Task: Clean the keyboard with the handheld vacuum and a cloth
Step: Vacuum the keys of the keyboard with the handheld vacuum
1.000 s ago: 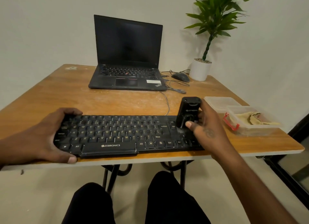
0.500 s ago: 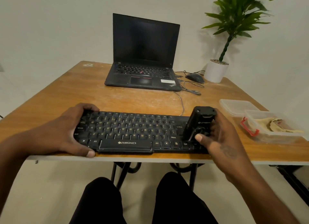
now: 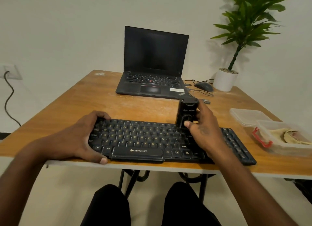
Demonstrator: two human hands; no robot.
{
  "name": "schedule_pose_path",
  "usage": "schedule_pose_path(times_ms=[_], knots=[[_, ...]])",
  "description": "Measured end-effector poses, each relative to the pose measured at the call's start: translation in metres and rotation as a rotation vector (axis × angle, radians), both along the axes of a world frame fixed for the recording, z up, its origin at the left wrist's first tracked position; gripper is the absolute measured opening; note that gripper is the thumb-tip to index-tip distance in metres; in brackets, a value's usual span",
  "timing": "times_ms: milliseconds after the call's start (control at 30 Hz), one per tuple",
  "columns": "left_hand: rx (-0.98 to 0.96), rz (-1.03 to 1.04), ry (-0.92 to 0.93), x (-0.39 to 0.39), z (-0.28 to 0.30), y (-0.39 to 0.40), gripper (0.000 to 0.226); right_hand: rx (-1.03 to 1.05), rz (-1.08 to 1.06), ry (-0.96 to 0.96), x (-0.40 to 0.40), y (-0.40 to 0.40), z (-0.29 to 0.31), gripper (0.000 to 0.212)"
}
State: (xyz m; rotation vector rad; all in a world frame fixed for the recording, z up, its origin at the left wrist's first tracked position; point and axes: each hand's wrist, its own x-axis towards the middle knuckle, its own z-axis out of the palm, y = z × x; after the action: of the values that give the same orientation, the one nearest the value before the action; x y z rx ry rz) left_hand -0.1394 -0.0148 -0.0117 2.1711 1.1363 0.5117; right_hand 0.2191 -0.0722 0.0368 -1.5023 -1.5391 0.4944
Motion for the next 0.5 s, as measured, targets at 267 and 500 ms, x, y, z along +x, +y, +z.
schedule_pose_path(times_ms=[267,500], knots=[[0.015,-0.007,0.01,0.003,0.004,-0.002,0.114,0.001,0.096,0.159,-0.015,-0.065,-0.01,0.068],[-0.008,-0.019,0.01,0.003,0.005,-0.001,0.116,0.033,0.031,0.021,-0.028,-0.002,-0.006,0.058]])
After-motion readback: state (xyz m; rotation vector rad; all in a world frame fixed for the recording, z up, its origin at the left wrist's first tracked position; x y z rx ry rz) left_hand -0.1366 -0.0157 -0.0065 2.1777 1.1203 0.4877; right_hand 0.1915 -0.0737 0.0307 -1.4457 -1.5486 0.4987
